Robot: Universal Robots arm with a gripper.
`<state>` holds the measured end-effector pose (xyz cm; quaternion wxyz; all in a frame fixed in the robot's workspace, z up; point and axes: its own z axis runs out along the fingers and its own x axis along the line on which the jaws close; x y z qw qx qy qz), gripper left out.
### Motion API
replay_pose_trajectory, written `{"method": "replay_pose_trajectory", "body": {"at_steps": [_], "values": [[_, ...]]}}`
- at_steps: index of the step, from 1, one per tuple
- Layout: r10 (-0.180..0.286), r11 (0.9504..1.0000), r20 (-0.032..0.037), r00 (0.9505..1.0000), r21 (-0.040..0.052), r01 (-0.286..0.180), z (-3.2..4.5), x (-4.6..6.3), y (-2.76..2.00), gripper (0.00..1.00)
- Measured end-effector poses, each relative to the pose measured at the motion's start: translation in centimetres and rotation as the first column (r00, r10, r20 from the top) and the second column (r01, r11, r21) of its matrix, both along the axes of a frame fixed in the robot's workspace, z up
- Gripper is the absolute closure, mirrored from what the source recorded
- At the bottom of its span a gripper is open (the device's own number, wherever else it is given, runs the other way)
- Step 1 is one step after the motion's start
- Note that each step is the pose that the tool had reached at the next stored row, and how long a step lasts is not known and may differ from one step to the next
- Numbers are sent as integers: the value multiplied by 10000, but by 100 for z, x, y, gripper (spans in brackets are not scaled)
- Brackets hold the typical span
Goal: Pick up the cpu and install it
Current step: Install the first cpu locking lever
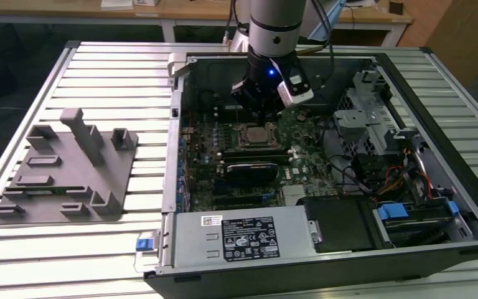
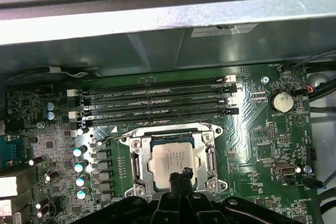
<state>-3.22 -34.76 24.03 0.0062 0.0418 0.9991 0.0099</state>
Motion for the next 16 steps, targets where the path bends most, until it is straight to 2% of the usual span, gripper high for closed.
{"method": "replay_pose_trajectory", "body": {"at_steps": [7,16], "values": [[0,10000,0,10000,0,0,0,-46,0,89],[0,10000,0,10000,0,0,0,-181,0,89]]}}
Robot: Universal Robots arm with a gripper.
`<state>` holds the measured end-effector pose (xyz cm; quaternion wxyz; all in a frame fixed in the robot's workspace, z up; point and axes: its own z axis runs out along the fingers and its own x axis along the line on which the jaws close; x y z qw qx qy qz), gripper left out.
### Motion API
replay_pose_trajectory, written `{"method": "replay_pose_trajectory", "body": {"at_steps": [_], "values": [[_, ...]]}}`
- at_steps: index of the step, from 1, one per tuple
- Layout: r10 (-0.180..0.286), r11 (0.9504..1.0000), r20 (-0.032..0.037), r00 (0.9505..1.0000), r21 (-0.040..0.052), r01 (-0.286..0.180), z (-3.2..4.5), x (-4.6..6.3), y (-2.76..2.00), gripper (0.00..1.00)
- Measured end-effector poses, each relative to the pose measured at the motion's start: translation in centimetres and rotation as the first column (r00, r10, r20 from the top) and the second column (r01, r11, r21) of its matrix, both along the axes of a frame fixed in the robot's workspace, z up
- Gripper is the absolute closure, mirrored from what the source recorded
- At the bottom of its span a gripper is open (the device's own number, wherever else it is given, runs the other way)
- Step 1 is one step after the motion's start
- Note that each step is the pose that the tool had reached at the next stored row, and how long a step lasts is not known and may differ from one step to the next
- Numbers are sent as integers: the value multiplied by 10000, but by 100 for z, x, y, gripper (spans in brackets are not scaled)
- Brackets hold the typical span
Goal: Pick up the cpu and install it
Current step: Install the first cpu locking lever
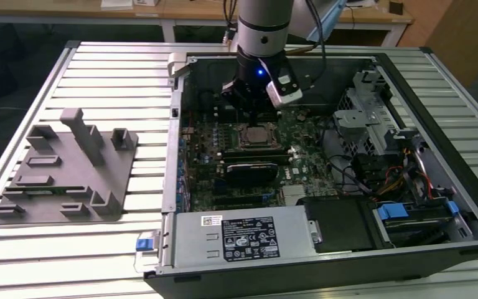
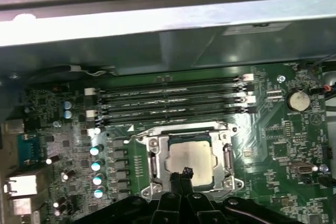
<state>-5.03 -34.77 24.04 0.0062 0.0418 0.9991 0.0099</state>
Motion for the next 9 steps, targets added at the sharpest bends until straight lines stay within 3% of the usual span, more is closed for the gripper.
{"method": "replay_pose_trajectory", "body": {"at_steps": [9], "values": [[1,10000,0,10000,1,-1,0,-158,0,89]]}}
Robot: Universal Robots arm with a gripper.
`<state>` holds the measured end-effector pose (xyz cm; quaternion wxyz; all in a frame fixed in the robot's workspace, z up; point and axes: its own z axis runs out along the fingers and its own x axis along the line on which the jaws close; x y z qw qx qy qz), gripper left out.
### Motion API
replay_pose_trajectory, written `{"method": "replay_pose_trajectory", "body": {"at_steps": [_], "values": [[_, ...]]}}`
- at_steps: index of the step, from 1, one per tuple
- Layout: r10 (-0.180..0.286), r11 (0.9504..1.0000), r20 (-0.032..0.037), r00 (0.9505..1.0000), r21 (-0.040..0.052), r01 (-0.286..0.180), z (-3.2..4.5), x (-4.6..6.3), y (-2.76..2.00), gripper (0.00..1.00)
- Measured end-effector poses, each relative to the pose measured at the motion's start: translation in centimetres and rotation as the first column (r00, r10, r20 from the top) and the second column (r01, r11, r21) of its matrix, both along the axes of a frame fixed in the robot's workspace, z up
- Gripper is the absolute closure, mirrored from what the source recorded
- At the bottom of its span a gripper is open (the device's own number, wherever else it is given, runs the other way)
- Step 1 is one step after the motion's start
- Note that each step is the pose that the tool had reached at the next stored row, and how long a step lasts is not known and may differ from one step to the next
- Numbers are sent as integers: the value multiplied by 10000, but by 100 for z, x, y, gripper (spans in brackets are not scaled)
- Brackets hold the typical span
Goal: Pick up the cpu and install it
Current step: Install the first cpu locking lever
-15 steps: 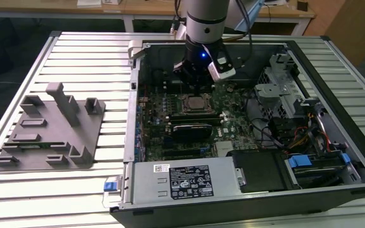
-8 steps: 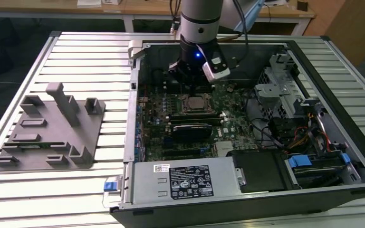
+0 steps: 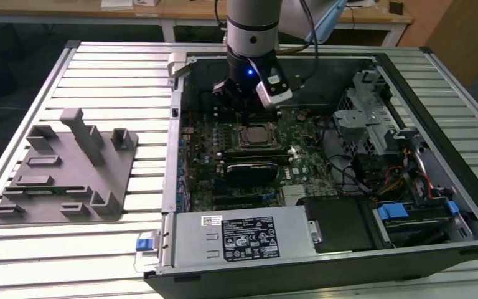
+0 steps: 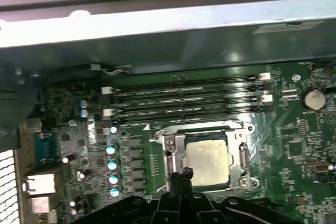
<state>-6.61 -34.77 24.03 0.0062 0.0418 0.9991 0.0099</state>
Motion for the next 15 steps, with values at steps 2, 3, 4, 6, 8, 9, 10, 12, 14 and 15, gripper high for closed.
{"method": "replay_pose_trajectory", "body": {"at_steps": [2,3,4,6,8,9,10,12,14,15], "values": [[0,10000,0,10000,0,0,0,-39,0,89],[-1,10000,0,10000,0,1,0,-59,0,89],[-1,10000,0,10000,0,1,0,-77,0,89],[0,10000,0,10000,0,0,0,-116,0,89],[0,10000,0,10000,-1,0,0,-157,0,89],[-1,10000,0,10000,0,1,0,-176,0,89],[-1,10000,0,10000,0,1,0,-195,0,89],[-1,10000,0,10000,0,1,0,-228,0,89],[-1,10000,0,10000,29,1,0,-255,0,89],[-1,10000,0,10000,73,1,0,-264,0,89]]}}
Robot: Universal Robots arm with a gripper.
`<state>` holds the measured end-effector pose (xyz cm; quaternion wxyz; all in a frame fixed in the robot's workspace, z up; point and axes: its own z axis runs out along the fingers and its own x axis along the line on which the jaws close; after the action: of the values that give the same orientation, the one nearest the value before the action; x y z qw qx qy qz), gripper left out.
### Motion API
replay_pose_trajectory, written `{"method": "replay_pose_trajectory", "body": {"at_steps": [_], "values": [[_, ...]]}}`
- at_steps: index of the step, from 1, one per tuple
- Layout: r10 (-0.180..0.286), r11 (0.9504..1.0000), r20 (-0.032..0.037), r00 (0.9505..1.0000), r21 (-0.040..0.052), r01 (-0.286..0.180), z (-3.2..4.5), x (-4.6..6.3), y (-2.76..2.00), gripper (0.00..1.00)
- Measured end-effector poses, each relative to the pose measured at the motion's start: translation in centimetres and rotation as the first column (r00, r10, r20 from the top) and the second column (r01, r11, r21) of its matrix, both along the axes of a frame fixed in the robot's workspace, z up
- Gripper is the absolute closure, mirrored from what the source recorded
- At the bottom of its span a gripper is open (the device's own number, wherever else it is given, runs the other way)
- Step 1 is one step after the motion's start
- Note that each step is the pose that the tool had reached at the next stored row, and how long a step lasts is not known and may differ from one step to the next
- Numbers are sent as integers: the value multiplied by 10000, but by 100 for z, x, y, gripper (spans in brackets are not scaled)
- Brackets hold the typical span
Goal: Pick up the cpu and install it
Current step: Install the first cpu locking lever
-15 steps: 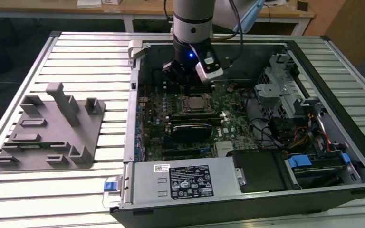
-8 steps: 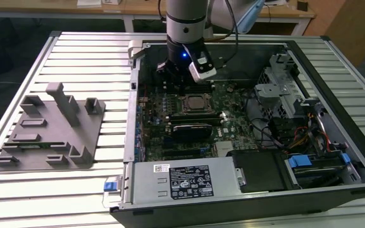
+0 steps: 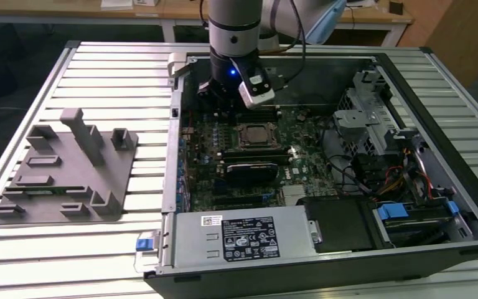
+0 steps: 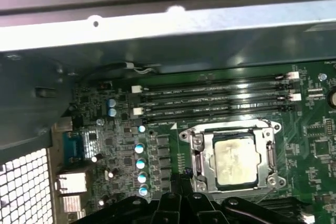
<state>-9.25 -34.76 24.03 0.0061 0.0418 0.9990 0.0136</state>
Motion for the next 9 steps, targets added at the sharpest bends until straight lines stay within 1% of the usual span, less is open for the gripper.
{"method": "replay_pose_trajectory", "body": {"at_steps": [1,4,5,7,8,9], "values": [[2,10000,1,10000,74,-2,0,-3,0,89],[1,9992,0,10000,407,-1,0,-8,0,89],[1,9988,0,10000,486,-1,0,-9,0,89],[0,9982,0,10000,598,0,0,-9,0,89],[0,9977,0,10000,675,0,0,-9,0,89],[0,9970,1,10000,771,-1,0,-9,0,89]]}}
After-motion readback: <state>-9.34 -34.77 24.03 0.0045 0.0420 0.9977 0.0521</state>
